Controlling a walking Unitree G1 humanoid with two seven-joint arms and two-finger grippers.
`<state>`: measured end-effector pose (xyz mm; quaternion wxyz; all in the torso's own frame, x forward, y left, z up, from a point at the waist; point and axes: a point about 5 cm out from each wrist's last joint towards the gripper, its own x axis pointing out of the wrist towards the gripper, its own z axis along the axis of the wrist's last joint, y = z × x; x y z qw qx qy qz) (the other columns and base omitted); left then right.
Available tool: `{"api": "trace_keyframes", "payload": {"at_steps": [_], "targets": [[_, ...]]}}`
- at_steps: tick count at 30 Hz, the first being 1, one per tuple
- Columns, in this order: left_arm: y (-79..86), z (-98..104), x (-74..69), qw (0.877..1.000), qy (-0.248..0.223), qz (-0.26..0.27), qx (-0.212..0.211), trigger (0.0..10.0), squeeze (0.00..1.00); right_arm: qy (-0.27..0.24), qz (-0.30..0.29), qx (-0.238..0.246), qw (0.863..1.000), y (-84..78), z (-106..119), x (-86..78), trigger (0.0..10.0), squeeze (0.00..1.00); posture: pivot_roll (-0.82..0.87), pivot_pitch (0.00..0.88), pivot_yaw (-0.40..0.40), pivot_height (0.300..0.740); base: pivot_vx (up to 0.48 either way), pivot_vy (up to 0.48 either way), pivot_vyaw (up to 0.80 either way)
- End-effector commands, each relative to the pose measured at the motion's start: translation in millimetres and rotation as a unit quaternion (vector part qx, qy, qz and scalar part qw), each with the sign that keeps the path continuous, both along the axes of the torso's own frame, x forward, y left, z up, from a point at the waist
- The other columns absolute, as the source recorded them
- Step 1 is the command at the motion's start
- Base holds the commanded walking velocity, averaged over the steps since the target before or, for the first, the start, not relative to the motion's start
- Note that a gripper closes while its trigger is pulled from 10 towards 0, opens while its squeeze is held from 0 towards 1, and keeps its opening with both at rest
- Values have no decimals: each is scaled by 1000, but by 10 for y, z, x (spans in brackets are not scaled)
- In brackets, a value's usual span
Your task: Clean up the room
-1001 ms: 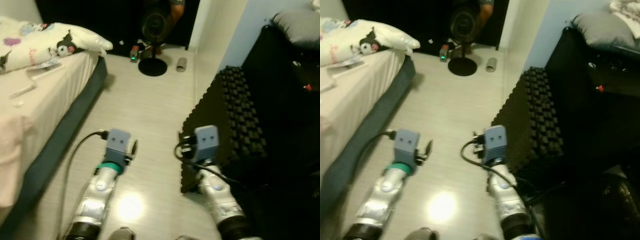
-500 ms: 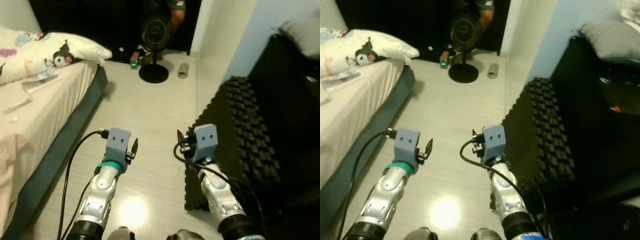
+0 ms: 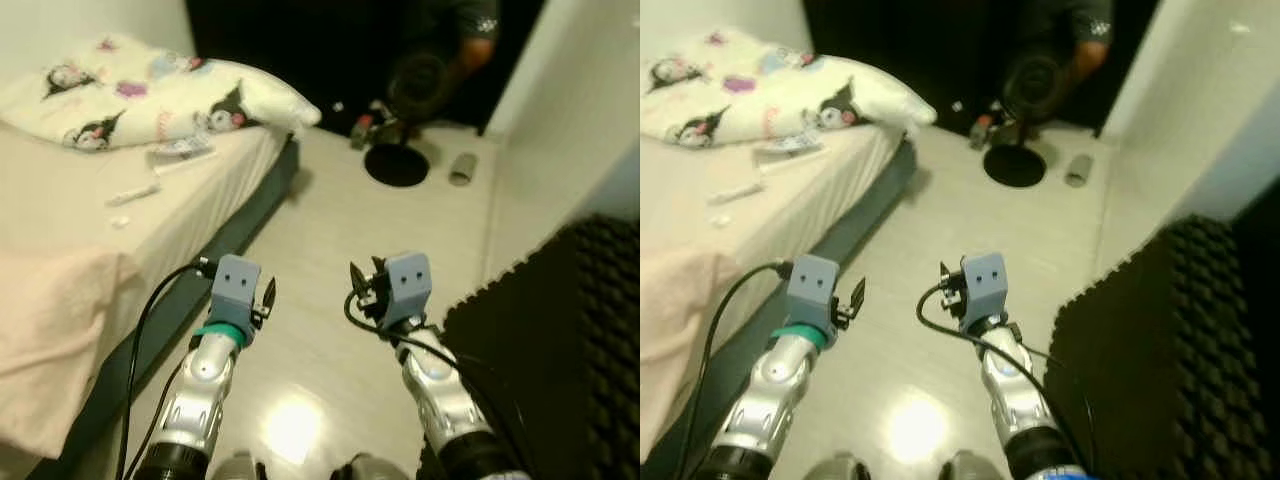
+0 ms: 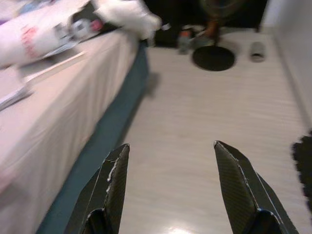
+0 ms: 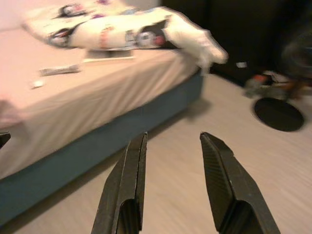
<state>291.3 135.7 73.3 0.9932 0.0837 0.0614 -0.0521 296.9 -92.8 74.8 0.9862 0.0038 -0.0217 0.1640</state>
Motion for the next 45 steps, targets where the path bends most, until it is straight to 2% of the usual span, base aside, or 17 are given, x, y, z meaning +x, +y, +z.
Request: {"api": "trace_keyframes", "payload": {"at_steps": [1, 5, 10, 17, 20, 23, 45], "targets": [[19, -33, -14, 1000, 7, 3, 5, 10000, 0, 2, 11, 2, 1000, 31, -7, -11, 10000, 0, 9, 13, -10, 728, 337, 0, 788], [17, -33, -11, 1000, 7, 3, 5, 10000, 0, 5, 26, 4, 1000, 60, -15, -27, 10000, 0, 9, 13, -10, 728, 335, 0, 784], [15, -26, -7, 1000, 6, 3, 4, 10000, 0, 8, 83, 2, 997, 187, -29, -105, 10000, 0, 9, 14, -9, 728, 322, 0, 779], [2, -3, -13, 1000, 4, 1, -9, 10000, 0, 7, 92, 0, 996, 206, -21, -116, 10000, 0, 11, 17, -9, 728, 121, 0, 775], [-15, 31, -21, 1000, -3, -4, -24, 10000, 0, 7, 91, 3, 996, 191, -14, -106, 10000, 0, 12, 17, -9, 728, 0, 0, 0], [-20, 36, -21, 1000, -3, -4, -26, 10000, 0, 6, 97, 8, 995, 184, -5, -108, 10000, 0, 12, 17, -8, 728, 0, 0, 169], [-78, 94, -11, 999, -3, -10, -37, 10000, 0, 5, 132, 16, 991, 239, 10, -160, 10000, 0, 12, 17, -6, 728, 0, 0, 759]]}}
